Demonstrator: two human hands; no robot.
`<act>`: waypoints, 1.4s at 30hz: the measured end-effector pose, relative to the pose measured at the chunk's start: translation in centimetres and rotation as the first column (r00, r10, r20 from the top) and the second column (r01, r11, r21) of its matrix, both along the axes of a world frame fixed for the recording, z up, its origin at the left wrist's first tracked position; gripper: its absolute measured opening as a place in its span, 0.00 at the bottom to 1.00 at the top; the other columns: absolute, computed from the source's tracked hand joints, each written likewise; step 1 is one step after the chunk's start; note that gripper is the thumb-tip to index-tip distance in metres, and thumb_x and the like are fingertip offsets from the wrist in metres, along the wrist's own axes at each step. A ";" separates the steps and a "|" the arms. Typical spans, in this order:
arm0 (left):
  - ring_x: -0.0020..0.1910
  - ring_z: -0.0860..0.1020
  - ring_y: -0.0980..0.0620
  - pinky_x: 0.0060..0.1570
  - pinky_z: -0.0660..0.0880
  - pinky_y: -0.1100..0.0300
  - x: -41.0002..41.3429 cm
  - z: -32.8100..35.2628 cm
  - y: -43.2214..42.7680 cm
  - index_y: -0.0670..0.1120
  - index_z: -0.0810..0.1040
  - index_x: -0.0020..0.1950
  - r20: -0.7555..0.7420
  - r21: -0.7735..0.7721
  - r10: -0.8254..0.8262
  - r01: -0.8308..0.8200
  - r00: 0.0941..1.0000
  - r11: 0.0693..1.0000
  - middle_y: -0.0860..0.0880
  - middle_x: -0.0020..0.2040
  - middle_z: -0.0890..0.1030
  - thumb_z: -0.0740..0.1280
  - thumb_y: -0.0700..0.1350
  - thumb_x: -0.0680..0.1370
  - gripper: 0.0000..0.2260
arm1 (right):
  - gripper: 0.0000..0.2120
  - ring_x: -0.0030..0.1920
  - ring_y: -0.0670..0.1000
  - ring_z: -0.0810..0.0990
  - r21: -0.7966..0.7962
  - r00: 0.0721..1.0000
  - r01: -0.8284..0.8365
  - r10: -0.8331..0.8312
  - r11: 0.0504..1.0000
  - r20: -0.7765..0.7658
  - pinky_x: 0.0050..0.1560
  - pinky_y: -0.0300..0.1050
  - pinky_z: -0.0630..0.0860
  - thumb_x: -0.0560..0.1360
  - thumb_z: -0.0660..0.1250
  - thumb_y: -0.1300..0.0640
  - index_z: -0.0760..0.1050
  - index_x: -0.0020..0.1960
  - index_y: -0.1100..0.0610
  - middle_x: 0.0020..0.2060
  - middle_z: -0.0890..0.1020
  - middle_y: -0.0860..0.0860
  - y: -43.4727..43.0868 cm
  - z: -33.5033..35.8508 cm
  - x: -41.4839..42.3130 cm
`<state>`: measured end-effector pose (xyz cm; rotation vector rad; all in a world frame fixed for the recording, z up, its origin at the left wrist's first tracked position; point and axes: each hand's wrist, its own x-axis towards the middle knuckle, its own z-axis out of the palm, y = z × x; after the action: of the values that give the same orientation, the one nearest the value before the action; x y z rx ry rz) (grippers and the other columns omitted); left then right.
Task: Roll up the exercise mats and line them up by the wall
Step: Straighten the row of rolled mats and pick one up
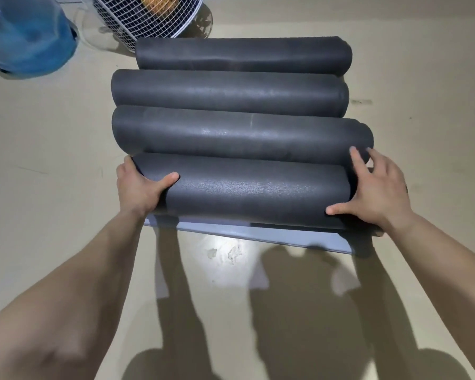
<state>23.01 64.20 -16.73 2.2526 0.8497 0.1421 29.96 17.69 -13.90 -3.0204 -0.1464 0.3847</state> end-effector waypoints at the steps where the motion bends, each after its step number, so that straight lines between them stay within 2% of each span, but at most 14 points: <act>1: 0.64 0.76 0.41 0.65 0.74 0.42 -0.1 0.1 -0.2 0.47 0.70 0.66 -0.022 0.010 0.007 -0.007 1.000 1.000 0.44 0.65 0.73 0.78 0.68 0.60 0.43 | 0.70 0.79 0.63 0.54 -0.041 0.994 -0.090 0.088 0.995 -0.064 0.77 0.65 0.55 0.53 0.78 0.25 0.47 0.84 0.46 0.81 0.55 0.58 0.5 0.0 0.4; 4: 0.69 0.72 0.38 0.69 0.71 0.44 -1.4 0.1 -0.6 0.45 0.63 0.76 -0.091 -0.045 0.161 -0.165 0.983 0.985 0.42 0.72 0.69 0.75 0.69 0.65 0.49 | 0.73 0.78 0.64 0.54 -0.065 0.996 0.077 -0.080 0.995 -0.038 0.75 0.69 0.56 0.46 0.70 0.17 0.47 0.82 0.47 0.79 0.56 0.60 0.8 -1.0 -1.2; 6: 0.69 0.73 0.38 0.69 0.71 0.46 -3.3 -0.6 -0.1 0.43 0.63 0.78 -0.089 -0.209 0.304 -0.316 0.949 0.926 0.41 0.73 0.70 0.69 0.72 0.70 0.47 | 0.74 0.77 0.66 0.57 0.139 0.923 0.357 -0.372 0.924 0.100 0.72 0.71 0.59 0.45 0.70 0.18 0.49 0.81 0.52 0.78 0.57 0.63 0.2 -3.1 -4.1; 9: 0.68 0.75 0.42 0.70 0.70 0.47 -6.1 -1.9 1.3 0.46 0.68 0.76 -0.149 -0.364 0.272 -0.309 0.951 0.879 0.47 0.71 0.75 0.64 0.79 0.67 0.49 | 0.68 0.75 0.68 0.64 0.457 0.695 0.675 -0.707 0.579 -0.132 0.74 0.65 0.63 0.58 0.70 0.20 0.38 0.83 0.49 0.80 0.52 0.62 0.0 -4.7 -7.7; 11: 0.68 0.75 0.44 0.72 0.68 0.46 -6.4 -2.2 2.0 0.46 0.68 0.77 -0.196 -0.427 0.232 -0.296 0.953 0.854 0.48 0.71 0.76 0.64 0.82 0.62 0.55 | 0.59 0.74 0.67 0.67 0.505 0.593 0.768 -0.736 0.394 -0.327 0.76 0.60 0.61 0.71 0.71 0.31 0.34 0.83 0.49 0.81 0.54 0.61 0.0 -5.1 -8.6; 13: 0.67 0.76 0.46 0.73 0.68 0.49 -6.6 -2.3 2.0 0.47 0.70 0.77 -0.213 -0.516 0.174 -0.261 0.962 0.815 0.49 0.69 0.78 0.64 0.84 0.60 0.57 | 0.56 0.75 0.63 0.67 0.558 0.566 0.771 -0.732 0.306 -0.380 0.77 0.56 0.60 0.73 0.73 0.36 0.38 0.83 0.51 0.79 0.60 0.60 -0.5 -5.5 -8.8; 19: 0.66 0.77 0.47 0.73 0.68 0.47 -7.1 -3.2 1.3 0.50 0.72 0.76 -0.190 -0.559 0.208 -0.280 0.959 0.780 0.52 0.67 0.80 0.62 0.86 0.59 0.56 | 0.54 0.73 0.54 0.70 0.595 0.565 0.770 -0.679 0.229 -0.469 0.71 0.44 0.61 0.73 0.75 0.39 0.41 0.81 0.51 0.71 0.71 0.49 -1.6 -5.4 -8.9; 22: 0.63 0.79 0.44 0.72 0.68 0.45 -7.3 -3.6 1.2 0.53 0.76 0.72 -0.228 -0.545 0.195 -0.291 0.954 0.786 0.50 0.63 0.82 0.59 0.86 0.60 0.51 | 0.53 0.72 0.53 0.71 0.614 0.558 0.766 -0.672 0.190 -0.488 0.70 0.43 0.62 0.73 0.75 0.38 0.42 0.81 0.50 0.66 0.71 0.45 -1.4 -4.9 -8.9; 26: 0.66 0.76 0.45 0.73 0.67 0.47 -7.7 -4.2 0.9 0.53 0.76 0.72 -0.197 -0.511 0.243 -0.311 0.950 0.802 0.50 0.65 0.81 0.58 0.87 0.60 0.52 | 0.53 0.72 0.54 0.71 0.617 0.553 0.763 -0.688 0.193 -0.469 0.74 0.48 0.64 0.71 0.75 0.35 0.44 0.81 0.48 0.72 0.72 0.48 -1.0 -4.7 -9.2; 32: 0.66 0.74 0.42 0.62 0.67 0.53 -7.4 -2.7 -2.1 0.46 0.73 0.72 -0.153 -0.380 0.376 -0.406 0.914 0.831 0.48 0.66 0.78 0.57 0.75 0.76 0.39 | 0.49 0.70 0.53 0.73 0.634 0.539 0.756 -0.704 0.161 -0.464 0.73 0.48 0.66 0.71 0.76 0.35 0.52 0.79 0.51 0.68 0.74 0.47 -1.2 -5.2 -9.6; 36: 0.70 0.73 0.41 0.69 0.67 0.50 -6.8 -2.4 -3.4 0.44 0.68 0.75 -0.150 -0.367 0.460 -0.482 0.875 0.796 0.45 0.71 0.76 0.59 0.74 0.76 0.40 | 0.50 0.69 0.58 0.73 0.536 0.574 0.789 -0.672 0.300 -0.469 0.74 0.53 0.66 0.71 0.73 0.32 0.50 0.79 0.53 0.68 0.74 0.49 -1.3 -5.7 -10.1; 39: 0.73 0.71 0.42 0.72 0.65 0.51 -6.3 -2.2 -4.3 0.43 0.62 0.79 -0.127 -0.436 0.486 -0.489 0.865 0.756 0.45 0.75 0.73 0.60 0.72 0.78 0.41 | 0.57 0.74 0.68 0.62 0.302 0.593 0.804 -0.732 0.513 -0.335 0.73 0.66 0.64 0.69 0.71 0.28 0.45 0.82 0.55 0.78 0.60 0.62 -0.6 -4.4 -9.4; 40: 0.73 0.71 0.42 0.72 0.65 0.52 -6.2 -2.1 -4.6 0.43 0.61 0.79 -0.117 -0.465 0.494 -0.487 0.861 0.739 0.45 0.75 0.72 0.62 0.71 0.77 0.42 | 0.58 0.75 0.68 0.58 0.294 0.688 0.722 -0.696 0.627 -0.205 0.73 0.66 0.64 0.67 0.72 0.28 0.45 0.82 0.55 0.79 0.56 0.63 0.0 -3.6 -9.1; 42: 0.73 0.71 0.42 0.72 0.65 0.52 -6.1 -1.7 -5.4 0.43 0.59 0.80 -0.123 -0.516 0.516 -0.499 0.848 0.697 0.45 0.75 0.71 0.65 0.70 0.76 0.43 | 0.57 0.77 0.66 0.56 0.201 0.919 0.369 -0.388 0.907 0.065 0.75 0.65 0.60 0.65 0.72 0.27 0.50 0.81 0.53 0.79 0.56 0.64 1.9 -1.8 -8.2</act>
<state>16.94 58.79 -18.43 1.4472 1.3043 0.1705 21.78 19.54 -15.66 -2.7918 0.3754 0.1665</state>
